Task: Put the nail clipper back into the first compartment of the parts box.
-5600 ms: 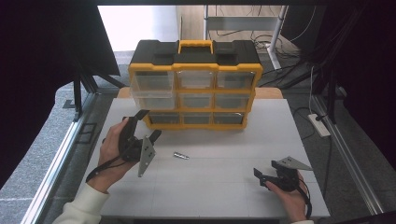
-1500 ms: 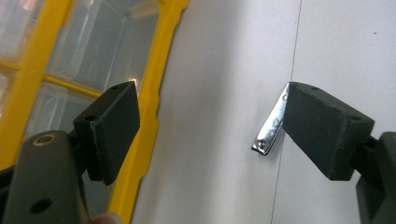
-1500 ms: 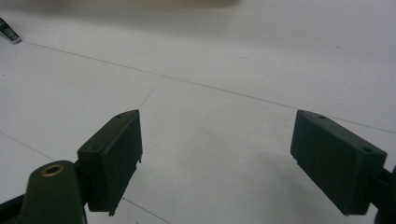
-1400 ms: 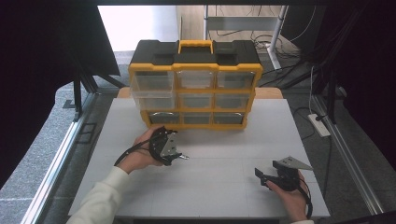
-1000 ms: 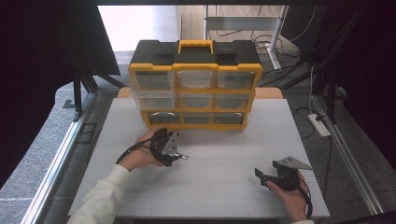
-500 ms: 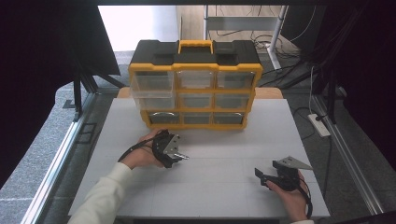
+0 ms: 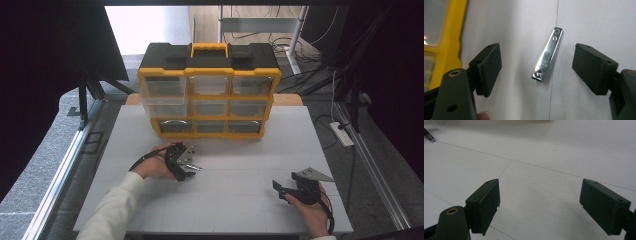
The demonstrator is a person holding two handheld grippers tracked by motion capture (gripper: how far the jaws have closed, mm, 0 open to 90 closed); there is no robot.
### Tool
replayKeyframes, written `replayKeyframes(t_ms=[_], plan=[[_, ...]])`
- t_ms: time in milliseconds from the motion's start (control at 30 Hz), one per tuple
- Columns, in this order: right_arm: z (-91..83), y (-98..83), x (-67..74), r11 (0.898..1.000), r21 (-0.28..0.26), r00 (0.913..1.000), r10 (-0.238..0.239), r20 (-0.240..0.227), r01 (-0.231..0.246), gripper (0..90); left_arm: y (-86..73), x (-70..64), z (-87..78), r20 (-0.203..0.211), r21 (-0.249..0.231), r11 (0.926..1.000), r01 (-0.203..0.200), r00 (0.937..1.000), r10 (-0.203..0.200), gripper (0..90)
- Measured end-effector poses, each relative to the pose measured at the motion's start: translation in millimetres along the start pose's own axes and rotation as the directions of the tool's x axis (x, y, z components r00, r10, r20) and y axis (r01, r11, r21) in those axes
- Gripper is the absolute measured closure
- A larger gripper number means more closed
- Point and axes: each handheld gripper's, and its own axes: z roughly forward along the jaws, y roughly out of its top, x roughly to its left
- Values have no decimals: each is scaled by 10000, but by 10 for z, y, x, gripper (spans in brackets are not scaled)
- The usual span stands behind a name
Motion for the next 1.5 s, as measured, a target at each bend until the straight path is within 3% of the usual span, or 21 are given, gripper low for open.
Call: replayKeyframes(t_ms=[267,567,667,767,867,1067,1367,1500], plan=[[0,-1,-4,10000,17,10000,40,11,-40,166,-60,73,24,629,-332,9981,526,9967,-504,280],[2,0,-9,10000,28,10000,51,-9,-51,166,-49,162,53,1521,-142,9957,914,9844,-882,352],[3,0,-11,10000,30,10000,54,-18,-54,166,-55,190,60,1879,-52,9935,1140,9759,-1110,388],[3,0,-12,10000,26,10000,50,-25,-49,166,-100,213,76,2329,-206,9857,1673,9596,-1580,439],[2,0,-11,10000,28,10000,50,-30,-50,166,-118,228,82,2502,-266,9838,1771,9540,-1649,458],[4,1,-10,10000,36,10000,47,-31,-47,166,-110,227,69,2591,-180,9852,1703,9525,-1599,518],[5,1,-7,10000,47,10000,31,-45,-31,166,-64,205,50,2648,36,9870,1604,9517,-1556,758],[5,1,-10,10000,43,10000,43,-39,-43,166,-32,185,40,2467,205,9894,1438,9583,-1444,787]])
